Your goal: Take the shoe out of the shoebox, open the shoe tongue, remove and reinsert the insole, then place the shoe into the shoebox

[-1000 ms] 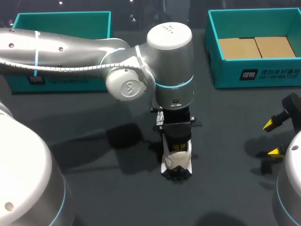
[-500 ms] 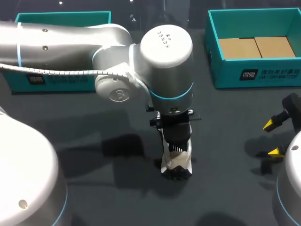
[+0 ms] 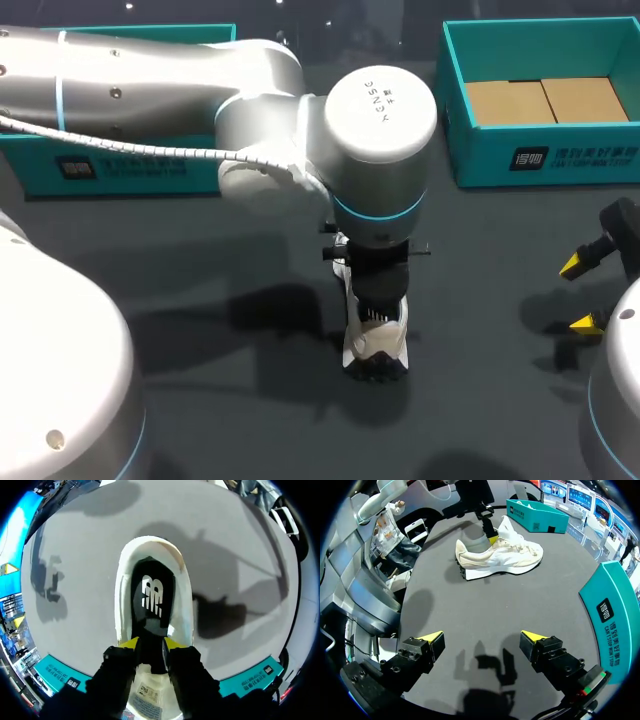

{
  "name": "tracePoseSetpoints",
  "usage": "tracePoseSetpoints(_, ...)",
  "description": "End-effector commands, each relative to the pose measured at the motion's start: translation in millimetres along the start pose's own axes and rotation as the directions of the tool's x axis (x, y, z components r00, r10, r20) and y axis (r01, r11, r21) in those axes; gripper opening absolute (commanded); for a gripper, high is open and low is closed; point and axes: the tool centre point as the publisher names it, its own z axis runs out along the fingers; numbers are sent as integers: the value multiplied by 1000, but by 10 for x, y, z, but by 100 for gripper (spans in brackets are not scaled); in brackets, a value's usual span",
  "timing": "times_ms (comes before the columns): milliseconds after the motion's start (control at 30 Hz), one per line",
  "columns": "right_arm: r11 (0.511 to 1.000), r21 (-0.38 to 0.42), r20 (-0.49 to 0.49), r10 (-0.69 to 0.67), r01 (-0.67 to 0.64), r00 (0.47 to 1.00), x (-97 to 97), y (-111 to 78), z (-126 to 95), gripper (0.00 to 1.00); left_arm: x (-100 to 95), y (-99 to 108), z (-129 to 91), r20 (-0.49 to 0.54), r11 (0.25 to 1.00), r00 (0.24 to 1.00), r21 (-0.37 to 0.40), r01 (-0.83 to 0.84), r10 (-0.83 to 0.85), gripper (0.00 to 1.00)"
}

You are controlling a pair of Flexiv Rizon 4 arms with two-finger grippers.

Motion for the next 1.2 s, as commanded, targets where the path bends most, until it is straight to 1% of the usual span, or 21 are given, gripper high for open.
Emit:
tracePoseSetpoints(33, 1000, 1, 3, -1, 1, 1000, 17, -2, -4, 100, -39, -3, 73, -12, 1000, 1000, 2, -9, 9, 43)
tracePoseSetpoints(67, 1000, 1, 3, -1, 1, 1000, 17, -2, -4, 100, -35, -5, 81, -15, 1000, 1000, 0, -11, 11, 46)
tracePoseSetpoints(233, 1000, 1, 3, -1, 1, 1000, 17, -2, -4, 100, -5, -26, 69, -10, 1000, 1000, -2, -20, 20, 51)
tracePoseSetpoints(433, 1000, 1, 3, -1, 1, 1000, 17, -2, -4, 100, 11, -46, 76, -8, 1000, 1000, -1, -31, 31, 76)
tracePoseSetpoints(533, 1000, 1, 3, -1, 1, 1000, 17, -2, -4, 100, 14, -42, 71, -5, 999, 999, -1, -32, 32, 82)
tracePoseSetpoints(633, 1000, 1, 3, -1, 1, 1000, 17, -2, -4, 100, 11, -1, 65, 4, 1000, 1000, 13, -27, 27, 91)
tracePoseSetpoints(700, 1000, 1, 3, -1, 1, 1000, 17, -2, -4, 100, 9, 33, 64, 10, 999, 1000, 23, -22, 21, 92)
tracePoseSetpoints(800, 1000, 1, 3, -1, 1, 1000, 17, -2, -4, 100, 5, 71, 59, 20, 999, 1000, 42, -17, 16, 91)
tracePoseSetpoints(867, 1000, 1, 3, -1, 1, 1000, 17, -2, -4, 100, -2, 92, 58, 20, 998, 1000, 52, -17, 16, 91)
tracePoseSetpoints(1033, 1000, 1, 3, -1, 1, 1000, 17, -2, -4, 100, -20, 140, 38, 18, 998, 1000, 56, -20, 19, 93)
tracePoseSetpoints(1200, 1000, 1, 3, -1, 1, 1000, 17, -2, -4, 100, -23, 202, 9, 20, 998, 1000, 53, -17, 16, 90)
